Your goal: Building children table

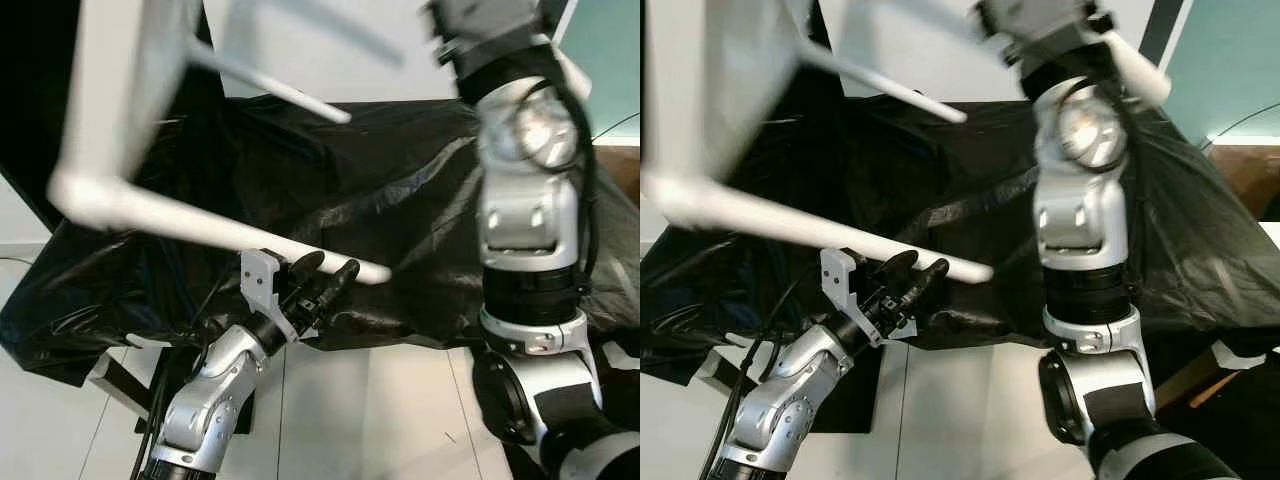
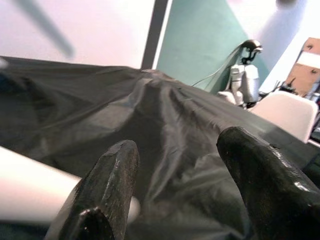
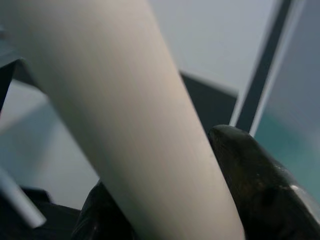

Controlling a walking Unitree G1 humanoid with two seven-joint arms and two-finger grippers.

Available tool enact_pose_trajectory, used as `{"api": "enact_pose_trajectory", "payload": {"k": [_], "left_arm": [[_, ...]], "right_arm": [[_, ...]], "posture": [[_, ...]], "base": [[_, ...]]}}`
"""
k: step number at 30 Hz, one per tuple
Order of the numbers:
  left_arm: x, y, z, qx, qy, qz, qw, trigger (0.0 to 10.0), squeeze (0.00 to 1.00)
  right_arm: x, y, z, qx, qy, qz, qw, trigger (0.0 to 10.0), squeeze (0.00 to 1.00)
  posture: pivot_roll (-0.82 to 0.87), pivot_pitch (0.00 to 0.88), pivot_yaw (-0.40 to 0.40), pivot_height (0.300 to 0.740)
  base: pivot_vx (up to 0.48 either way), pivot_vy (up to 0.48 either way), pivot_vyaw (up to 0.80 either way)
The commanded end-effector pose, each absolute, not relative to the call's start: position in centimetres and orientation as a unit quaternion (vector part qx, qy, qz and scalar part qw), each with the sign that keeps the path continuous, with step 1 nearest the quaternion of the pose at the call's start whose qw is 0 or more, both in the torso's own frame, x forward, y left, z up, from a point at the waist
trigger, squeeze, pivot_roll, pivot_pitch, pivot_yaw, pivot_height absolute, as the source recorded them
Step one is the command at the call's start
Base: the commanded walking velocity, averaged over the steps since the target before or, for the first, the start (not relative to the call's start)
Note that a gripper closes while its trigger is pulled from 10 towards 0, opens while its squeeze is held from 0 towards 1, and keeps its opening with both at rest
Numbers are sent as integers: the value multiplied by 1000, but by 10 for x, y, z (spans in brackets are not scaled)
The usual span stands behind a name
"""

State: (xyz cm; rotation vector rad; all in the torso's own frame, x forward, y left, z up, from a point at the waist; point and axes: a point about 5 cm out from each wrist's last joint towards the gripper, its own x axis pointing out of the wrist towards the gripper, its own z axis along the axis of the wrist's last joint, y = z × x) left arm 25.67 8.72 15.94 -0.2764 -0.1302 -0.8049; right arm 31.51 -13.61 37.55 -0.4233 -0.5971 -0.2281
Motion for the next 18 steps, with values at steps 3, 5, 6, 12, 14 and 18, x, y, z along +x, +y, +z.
{"api": "enact_pose_trajectory", "payload": {"k": [3, 5, 6, 12, 14, 18], "left_arm": [[255, 84, 157, -131, -54, -418, 897, 10000, 0], [254, 85, 158, -131, -54, -418, 897, 10000, 0], [254, 85, 158, -131, -54, -417, 898, 10000, 0], [253, 88, 158, -131, -53, -415, 899, 10000, 0], [252, 90, 158, -131, -53, -412, 900, 10000, 0], [251, 94, 157, -128, -50, -409, 902, 10000, 0]], "right_arm": [[301, -171, 386, -99, -327, -175, 923, 10000, 0], [304, -178, 377, -85, -314, -180, 928, 10000, 0], [306, -186, 364, -82, -298, -189, 932, 10000, 0], [308, -198, 333, -83, -256, -210, 940, 10000, 0], [308, -205, 313, -83, -230, -223, 944, 10000, 0], [306, -210, 282, -88, -201, -226, 949, 10000, 0]], "posture": [[-142, 0, 57, 740], [-139, 0, 58, 740], [-137, 0, 57, 740], [-131, 0, 59, 740], [-124, 0, 61, 740], [-115, 0, 68, 740]], "base": [[0, 0, 0], [0, 0, 0], [0, 0, 0], [0, 0, 0], [0, 0, 0], [0, 0, 0]]}}
